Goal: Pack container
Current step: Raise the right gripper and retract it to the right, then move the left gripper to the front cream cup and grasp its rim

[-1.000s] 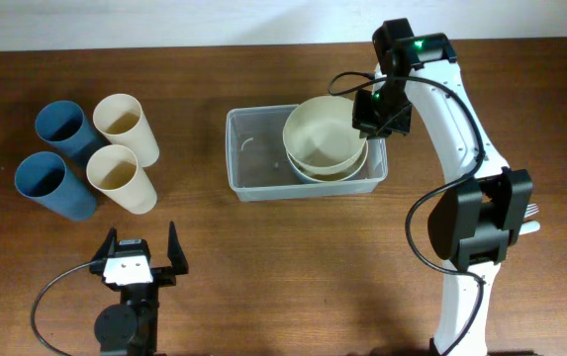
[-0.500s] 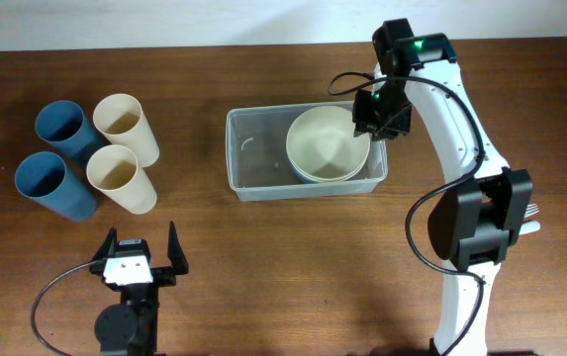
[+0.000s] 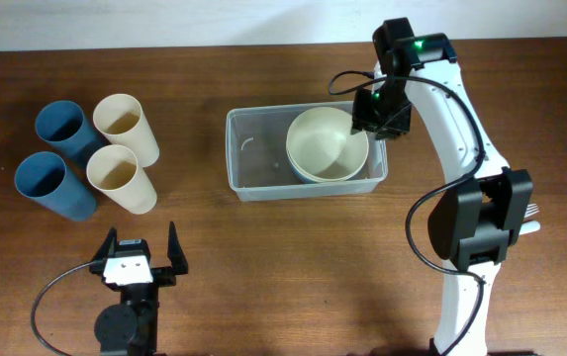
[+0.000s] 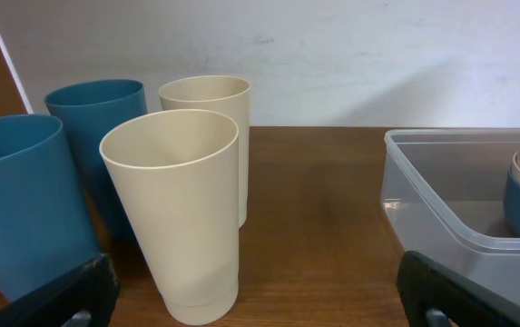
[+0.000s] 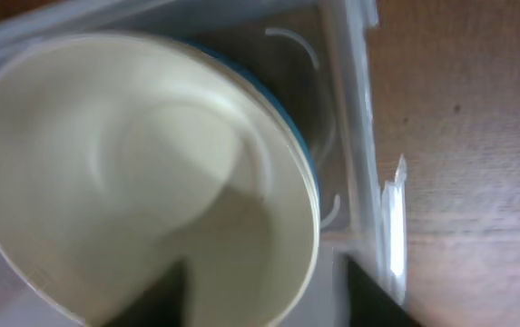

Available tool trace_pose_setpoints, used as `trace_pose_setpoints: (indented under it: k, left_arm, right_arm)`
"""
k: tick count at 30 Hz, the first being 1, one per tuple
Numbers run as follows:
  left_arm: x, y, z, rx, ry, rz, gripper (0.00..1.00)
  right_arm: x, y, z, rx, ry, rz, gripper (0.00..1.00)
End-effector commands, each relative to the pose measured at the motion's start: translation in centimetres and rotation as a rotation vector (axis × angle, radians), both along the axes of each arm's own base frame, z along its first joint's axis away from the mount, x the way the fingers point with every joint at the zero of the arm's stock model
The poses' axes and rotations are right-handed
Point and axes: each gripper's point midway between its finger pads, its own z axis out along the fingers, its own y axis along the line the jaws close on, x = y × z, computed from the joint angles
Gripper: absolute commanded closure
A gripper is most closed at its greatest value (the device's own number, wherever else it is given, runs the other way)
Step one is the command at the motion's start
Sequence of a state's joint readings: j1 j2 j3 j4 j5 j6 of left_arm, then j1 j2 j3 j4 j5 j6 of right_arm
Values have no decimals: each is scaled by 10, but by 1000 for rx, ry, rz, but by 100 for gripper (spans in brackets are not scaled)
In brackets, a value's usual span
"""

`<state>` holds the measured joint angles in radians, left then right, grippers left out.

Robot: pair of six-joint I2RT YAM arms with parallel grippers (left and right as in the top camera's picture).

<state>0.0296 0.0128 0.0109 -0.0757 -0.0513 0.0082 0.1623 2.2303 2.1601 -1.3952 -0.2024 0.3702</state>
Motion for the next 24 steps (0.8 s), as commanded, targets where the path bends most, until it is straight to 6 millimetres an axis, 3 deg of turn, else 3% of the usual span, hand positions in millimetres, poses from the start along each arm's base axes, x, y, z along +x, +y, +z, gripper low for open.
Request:
trace_pose_setpoints:
  k: [1, 3, 4, 5, 11, 12, 15, 19, 24]
  left_arm:
    - [0, -1, 0, 14, 0, -8, 0]
    - [0, -1, 0, 14, 0, -8, 0]
    - [0, -1, 0, 14, 0, -8, 0]
    - [0, -1, 0, 14, 0, -8, 0]
    - [0, -1, 0, 14, 0, -8, 1]
    - [0, -1, 0, 14, 0, -8, 0]
    - [0, -1, 0, 14, 0, -8, 0]
    - [0, -1, 0, 14, 0, -8, 1]
    - [0, -1, 0, 14, 0, -8, 0]
  right_arm:
    - [11, -22, 25, -10, -59, -44, 21]
    - [12, -42, 41, -36, -81, -63, 11]
    - [11, -67, 55, -86, -92, -106, 4]
    - [10, -81, 62, -110, -96, -129, 1]
    - [-2, -174, 93, -227, -121, -314, 1]
    - [-8, -204, 94, -252, -114, -378, 1]
    - [-18, -241, 89, -256, -88, -471, 1]
    - [-33, -278, 79, -248, -45, -626, 1]
    - [-44, -304, 64, -247, -11, -687, 1]
